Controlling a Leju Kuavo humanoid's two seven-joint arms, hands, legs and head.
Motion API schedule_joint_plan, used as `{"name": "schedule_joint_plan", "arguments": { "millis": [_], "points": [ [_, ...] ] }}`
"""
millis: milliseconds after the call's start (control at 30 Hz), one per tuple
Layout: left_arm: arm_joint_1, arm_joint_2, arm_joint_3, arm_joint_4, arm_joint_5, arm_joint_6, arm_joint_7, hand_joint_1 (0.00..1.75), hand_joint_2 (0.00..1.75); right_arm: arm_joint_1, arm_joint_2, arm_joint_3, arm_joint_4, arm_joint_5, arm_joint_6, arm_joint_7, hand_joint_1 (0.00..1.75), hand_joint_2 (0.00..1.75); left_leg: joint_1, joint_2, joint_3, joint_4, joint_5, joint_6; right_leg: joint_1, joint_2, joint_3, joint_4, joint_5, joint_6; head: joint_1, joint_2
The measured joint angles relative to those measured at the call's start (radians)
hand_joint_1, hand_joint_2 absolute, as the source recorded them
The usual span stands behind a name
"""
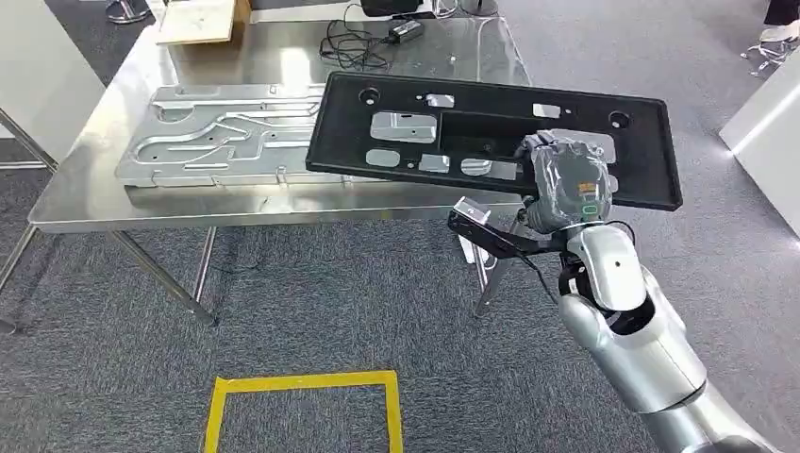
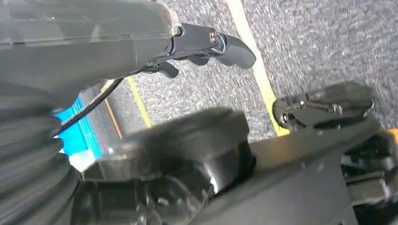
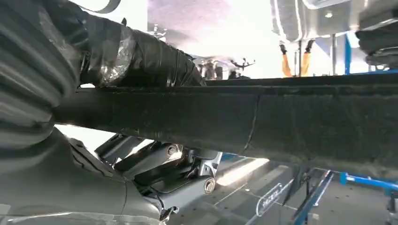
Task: Take the parts from the cabinet and place them on the table.
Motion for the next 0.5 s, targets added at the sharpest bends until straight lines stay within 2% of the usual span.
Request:
{"name": "schedule_joint_plan", "arguments": {
  "millis": [33, 67, 133, 167, 200, 233, 300, 333, 367, 433, 467, 500],
  "points": [
    [0.001, 0.0, 0.0, 0.0, -0.001, 0.0, 0.0, 0.0, 1.75, -0.003, 0.001, 0.0, 0.0, 0.001, 0.0, 0.0, 1.75, 1.75, -0.001, -0.003, 0.011, -0.011, 0.001, 0.001, 0.0, -0.004, -0.01, 0.028, -0.012, 0.007, 0.003, 0.0],
    [0.002, -0.001, 0.0, 0.0, -0.002, 0.0, 0.0, 0.0, 1.75, -0.01, 0.001, 0.0, 0.0, 0.002, 0.0, -0.002, 1.75, 1.75, 0.0, -0.001, 0.017, -0.014, 0.0, 0.002, -0.005, -0.004, -0.043, 0.09, -0.039, 0.013, 0.002, 0.0],
    [0.004, 0.0, 0.0, 0.0, -0.007, -0.001, 0.002, 0.0, 1.75, -0.013, 0.002, 0.002, 0.005, 0.014, -0.001, 0.003, 1.75, 1.75, 0.003, -0.003, 0.026, -0.014, -0.009, 0.0, -0.016, -0.007, -0.136, 0.243, -0.088, 0.024, 0.003, 0.0],
    [0.004, 0.0, 0.0, 0.0, -0.01, -0.002, 0.002, 0.0, 1.75, -0.013, 0.002, 0.005, 0.011, 0.024, -0.002, 0.007, 1.75, 1.75, 0.004, -0.003, 0.032, -0.013, -0.015, -0.003, -0.02, -0.01, -0.169, 0.284, -0.087, 0.028, 0.003, 0.0],
    [0.005, 0.0, 0.0, 0.0, -0.013, -0.003, 0.002, 0.0, 1.75, -0.014, 0.005, 0.008, 0.016, 0.029, -0.002, 0.008, 1.75, 1.75, 0.005, -0.005, 0.04, -0.013, -0.021, -0.005, -0.024, -0.012, -0.179, 0.279, -0.061, 0.031, 0.003, 0.0],
    [0.005, 0.0, 0.0, 0.0, -0.018, -0.003, 0.002, 0.0, 1.75, -0.018, 0.01, 0.012, 0.024, 0.031, -0.001, 0.008, 1.75, 1.75, 0.006, -0.005, 0.051, -0.013, -0.029, -0.008, -0.026, -0.013, -0.165, 0.227, -0.012, 0.033, 0.003, 0.0],
    [0.004, 0.0, 0.0, 0.0, -0.02, -0.002, 0.002, 0.0, 1.75, -0.04, 0.018, 0.022, 0.037, 0.031, 0.003, 0.008, 1.75, 1.75, 0.007, -0.006, 0.078, -0.012, -0.05, -0.019, -0.027, -0.017, -0.088, 0.041, 0.111, 0.028, 0.003, 0.0],
    [0.009, 0.0, 0.0, 0.0, -0.02, -0.002, 0.003, 0.0, 1.75, -0.048, 0.022, 0.027, 0.048, 0.03, 0.006, 0.005, 1.75, 1.75, 0.006, -0.005, 0.078, -0.014, -0.058, -0.025, -0.024, -0.02, -0.069, 0.017, 0.092, 0.02, 0.003, 0.0],
    [0.005, -0.001, 0.0, 0.0, -0.019, -0.002, 0.003, 0.0, 1.75, -0.056, 0.026, 0.032, 0.053, 0.029, 0.009, 0.004, 1.75, 1.75, 0.004, -0.004, 0.078, -0.008, -0.063, -0.032, -0.015, -0.018, -0.057, -0.005, 0.09, 0.015, 0.002, 0.0],
    [0.006, -0.001, 0.0, 0.0, -0.017, -0.002, 0.004, 0.0, 1.75, -0.064, 0.034, 0.04, 0.065, 0.028, 0.013, 0.004, 1.75, 1.75, 0.008, -0.005, 0.075, -0.017, -0.066, -0.041, -0.01, -0.02, -0.056, -0.005, 0.073, 0.003, 0.002, 0.0],
    [0.006, -0.002, 0.0, 0.0, -0.016, -0.001, 0.005, 0.0, 1.75, -0.066, 0.035, 0.042, 0.072, 0.028, 0.014, 0.004, 1.75, 1.75, 0.009, -0.006, 0.079, -0.022, -0.068, -0.046, -0.011, -0.02, -0.055, -0.007, 0.07, -0.002, 0.001, 0.0],
    [0.002, -0.002, 0.001, 0.0, -0.017, 0.001, 0.006, 0.0, 1.75, -0.07, 0.038, 0.046, 0.077, 0.024, 0.014, 0.002, 1.75, 1.75, 0.004, -0.006, 0.085, -0.019, -0.078, -0.053, -0.023, -0.024, -0.043, -0.021, 0.069, -0.007, 0.001, 0.0]
  ]
}}
